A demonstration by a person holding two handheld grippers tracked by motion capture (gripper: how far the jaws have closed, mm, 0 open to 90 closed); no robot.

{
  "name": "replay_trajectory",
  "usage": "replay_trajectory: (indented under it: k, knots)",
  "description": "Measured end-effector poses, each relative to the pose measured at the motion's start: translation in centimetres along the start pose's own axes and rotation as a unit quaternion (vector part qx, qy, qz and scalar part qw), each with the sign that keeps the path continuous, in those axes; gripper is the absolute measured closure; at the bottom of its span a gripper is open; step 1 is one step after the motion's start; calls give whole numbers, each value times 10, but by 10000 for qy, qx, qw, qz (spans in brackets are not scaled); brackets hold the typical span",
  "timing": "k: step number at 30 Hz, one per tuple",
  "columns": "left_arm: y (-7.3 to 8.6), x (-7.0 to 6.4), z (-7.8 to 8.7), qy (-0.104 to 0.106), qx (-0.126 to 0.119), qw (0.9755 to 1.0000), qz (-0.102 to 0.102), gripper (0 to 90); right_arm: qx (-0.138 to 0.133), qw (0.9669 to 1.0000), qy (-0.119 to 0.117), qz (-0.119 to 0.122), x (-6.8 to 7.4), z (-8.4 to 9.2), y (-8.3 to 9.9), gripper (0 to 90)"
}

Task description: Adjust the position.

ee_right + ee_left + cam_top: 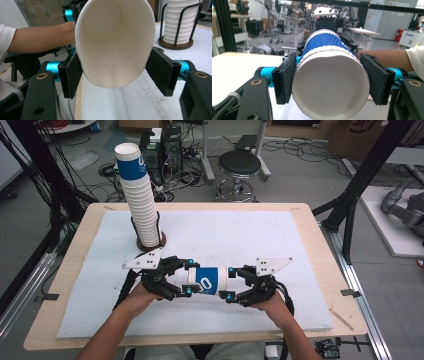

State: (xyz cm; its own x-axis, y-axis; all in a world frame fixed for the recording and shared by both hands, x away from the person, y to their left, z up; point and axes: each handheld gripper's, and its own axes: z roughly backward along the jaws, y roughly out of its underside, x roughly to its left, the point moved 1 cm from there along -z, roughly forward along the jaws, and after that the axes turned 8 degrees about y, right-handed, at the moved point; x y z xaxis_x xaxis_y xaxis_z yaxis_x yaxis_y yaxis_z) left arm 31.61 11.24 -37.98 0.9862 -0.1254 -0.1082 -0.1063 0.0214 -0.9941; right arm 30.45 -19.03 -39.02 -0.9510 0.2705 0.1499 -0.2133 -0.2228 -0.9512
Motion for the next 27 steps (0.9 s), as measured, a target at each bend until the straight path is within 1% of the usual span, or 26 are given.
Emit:
replay_trajectory:
  k: [3, 4, 5, 6, 7, 8, 10, 11, 14, 15, 17, 20, 22, 23, 25, 26, 27]
  knots:
    - [0, -1, -1, -85, 83, 9999, 22, 307, 35, 10000, 34, 14, 0, 0, 0, 325]
    - [0, -1, -1, -135, 104, 9999, 14, 291, 41, 10000, 34, 18, 0, 0, 0, 325]
    - [-1, -2, -1, -195, 123, 9997, 48, 265, 28, 10000, 36, 28, -1, 0, 0, 325]
    - [-2, -2, -1, -267, 115, 9995, 126, 240, 49, 10000, 31, 19, -1, 0, 0, 325]
    - [-3, -2, 0, -310, 145, 9993, 148, 218, 92, 10000, 32, 8, 0, 1, 0, 325]
    - [-4, -3, 0, -371, 179, 9990, 179, 207, 72, 10000, 24, 24, -1, 1, 0, 325]
    - [-5, -4, 2, -483, 255, 9984, 171, 161, 66, 10000, 22, 26, -1, 2, -1, 325]
    - [-6, -4, 3, -498, 307, 9982, 149, 157, 77, 10000, 31, 17, -1, 3, -2, 325]
    - [-9, -5, 7, -475, 275, 9983, 206, 157, 93, 9999, 72, 70, -1, 5, -3, 325]
    - [-10, -5, 9, -458, 308, 9983, 197, 157, 87, 9999, 57, 58, -1, 6, -3, 325]
    - [-13, -6, 13, -505, 320, 9980, 190, 157, 75, 9999, 95, 95, -2, 8, -5, 327]
    - [-18, -7, 19, -599, 424, 9972, 167, 157, 115, 9997, 135, 162, -2, 12, -8, 329]
    - [-22, -8, 22, -621, 532, 9966, 134, 157, 214, 9993, 200, 244, -2, 15, -11, 329]
    - [-24, -9, 23, -639, 596, 9961, 140, 158, 310, 9988, 248, 274, -2, 16, -12, 329]
    - [-26, -9, 24, -683, 709, 9951, 113, 159, 455, 9977, 322, 373, -3, 17, -15, 329]
    - [-27, -10, 25, -723, 796, 9942, 96, 159, 536, 9971, 350, 409, -3, 17, -17, 329]
    - [-28, -10, 25, -731, 823, 9939, 93, 160, 642, 9961, 395, 463, -4, 17, -19, 329]
